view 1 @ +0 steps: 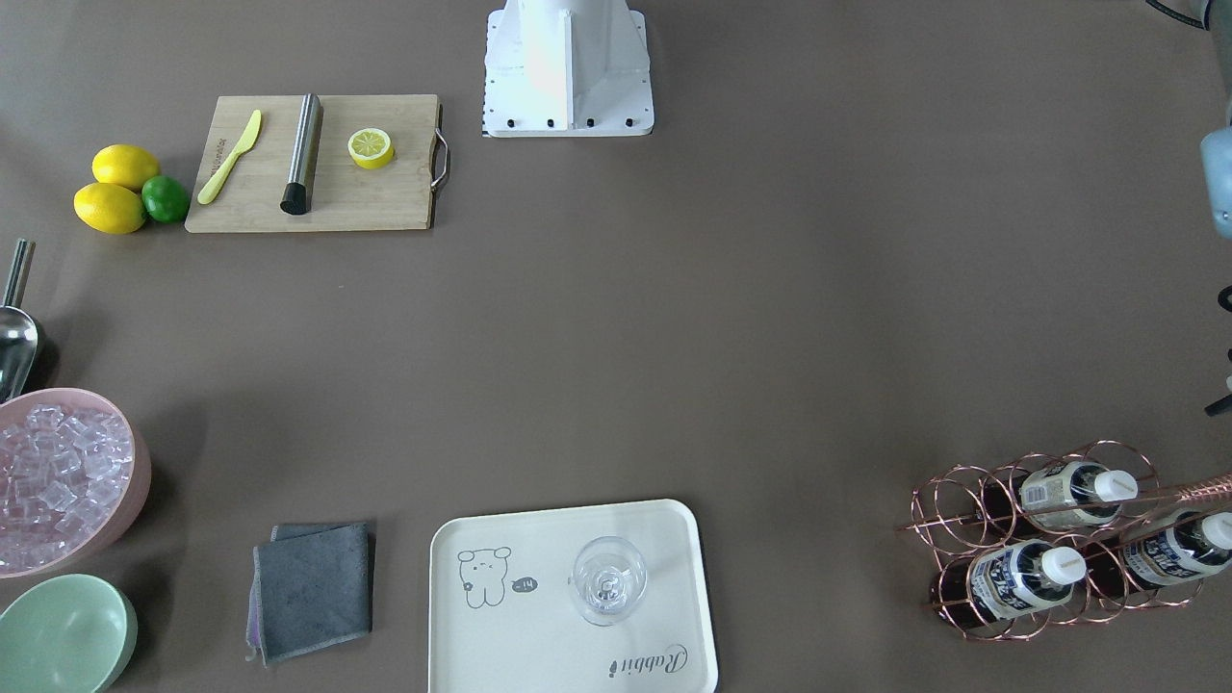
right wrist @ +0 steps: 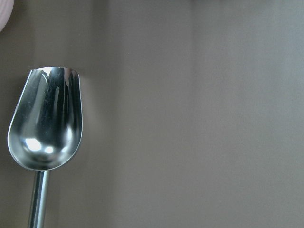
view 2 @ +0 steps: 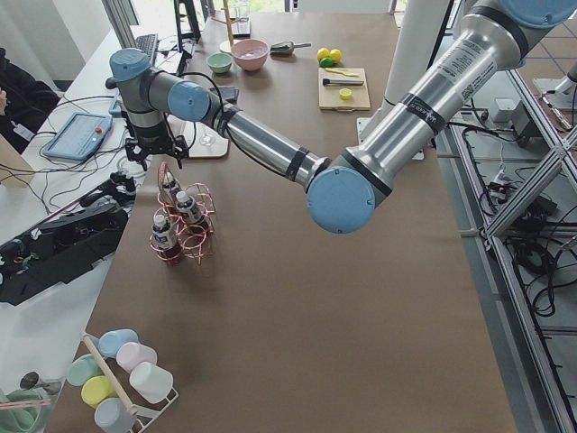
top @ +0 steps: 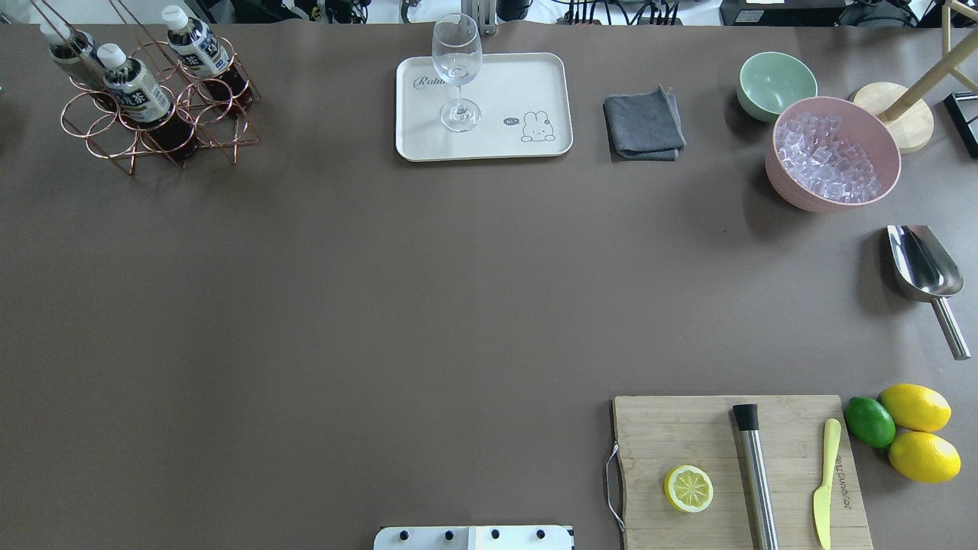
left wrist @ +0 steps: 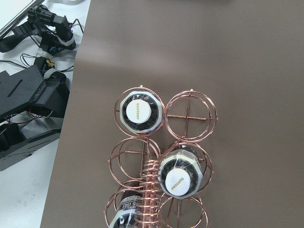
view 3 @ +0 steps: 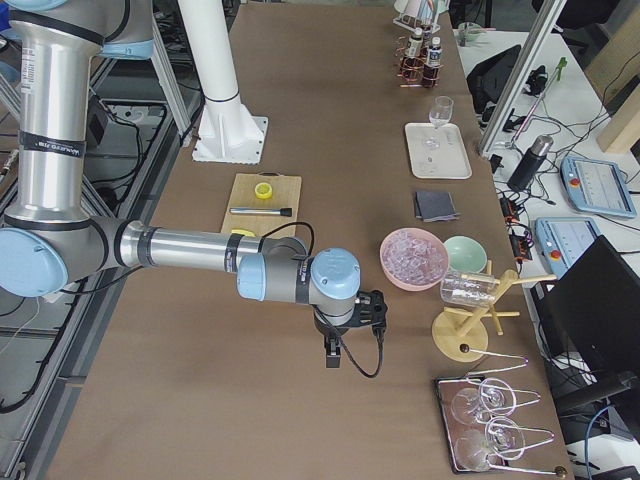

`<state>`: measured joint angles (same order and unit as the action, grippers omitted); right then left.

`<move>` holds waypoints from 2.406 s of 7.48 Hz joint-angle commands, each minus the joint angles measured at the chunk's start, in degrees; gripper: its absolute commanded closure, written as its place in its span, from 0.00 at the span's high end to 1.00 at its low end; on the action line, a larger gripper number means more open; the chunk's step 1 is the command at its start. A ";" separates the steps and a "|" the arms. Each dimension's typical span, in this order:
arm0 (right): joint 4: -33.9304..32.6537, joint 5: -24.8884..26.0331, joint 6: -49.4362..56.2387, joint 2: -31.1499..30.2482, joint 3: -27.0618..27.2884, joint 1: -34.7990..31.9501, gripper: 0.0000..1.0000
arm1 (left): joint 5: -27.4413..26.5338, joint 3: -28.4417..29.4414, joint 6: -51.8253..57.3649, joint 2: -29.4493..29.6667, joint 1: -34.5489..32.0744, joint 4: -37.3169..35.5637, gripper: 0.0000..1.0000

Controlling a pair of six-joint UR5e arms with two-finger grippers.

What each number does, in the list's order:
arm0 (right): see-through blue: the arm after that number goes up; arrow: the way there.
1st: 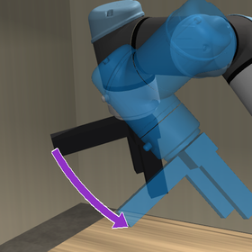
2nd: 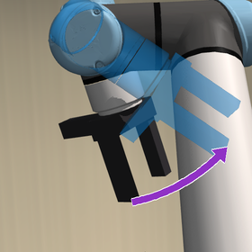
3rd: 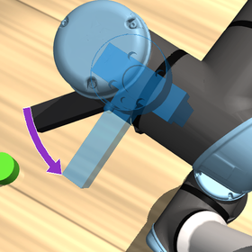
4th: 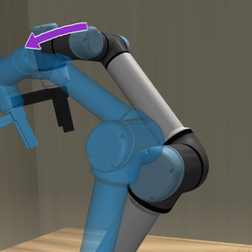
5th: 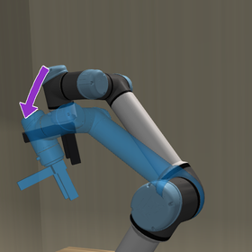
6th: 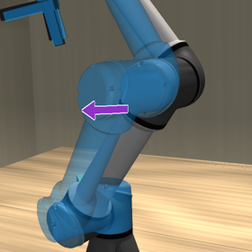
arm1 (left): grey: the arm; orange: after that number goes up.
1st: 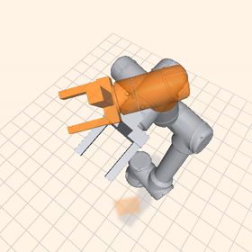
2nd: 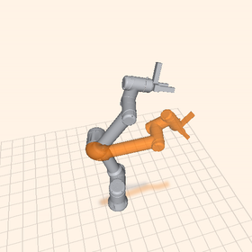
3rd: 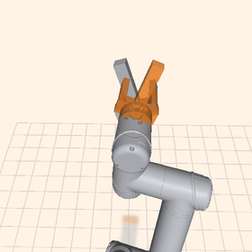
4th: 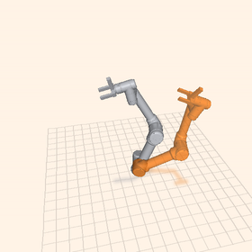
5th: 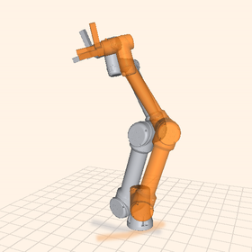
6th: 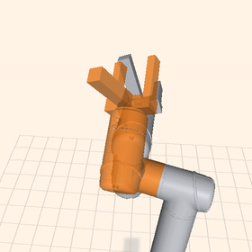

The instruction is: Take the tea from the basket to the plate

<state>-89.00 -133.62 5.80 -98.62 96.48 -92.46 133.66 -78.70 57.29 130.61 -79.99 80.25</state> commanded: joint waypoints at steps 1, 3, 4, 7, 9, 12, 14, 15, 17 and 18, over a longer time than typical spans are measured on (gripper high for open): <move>0.06 -0.15 0.00 -0.08 -0.42 0.00 1.00 | -0.33 4.41 0.37 1.74 0.53 1.93 0.97; 0.06 -0.24 0.00 0.01 -0.33 0.00 1.00 | -0.76 6.97 0.28 1.66 1.06 5.25 0.96; 0.06 -0.24 0.00 0.01 -0.24 0.00 1.00 | -1.03 7.07 0.37 1.49 1.50 5.53 0.96; 0.06 -0.15 -0.09 -0.08 -0.42 0.00 1.00 | -0.77 6.45 0.46 1.49 1.68 5.45 0.69; 0.06 -0.15 -0.09 -0.08 -0.24 0.00 1.00 | -0.68 6.28 0.46 1.66 1.07 5.01 0.11; 0.15 0.11 0.09 0.44 0.20 0.00 1.00 | -0.68 4.27 0.54 1.75 0.01 3.00 0.00; 0.15 0.02 0.52 0.45 0.20 -0.09 1.00 | -0.94 -0.83 4.11 3.59 -0.69 -7.88 0.00; 0.15 0.02 0.61 0.53 0.20 -0.09 1.00 | -0.77 -2.24 8.67 3.77 -1.39 -10.79 0.00; 0.06 0.02 0.70 0.88 0.37 0.00 1.00 | -0.86 -15.62 8.98 0.72 -2.28 -20.53 0.00; 0.06 0.11 0.70 0.80 0.89 0.09 1.00 | -0.86 -20.74 8.90 -0.96 -2.19 -23.44 0.00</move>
<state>-88.93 -133.59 6.47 -97.86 96.80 -92.50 132.84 -89.81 65.82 132.45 -82.01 62.75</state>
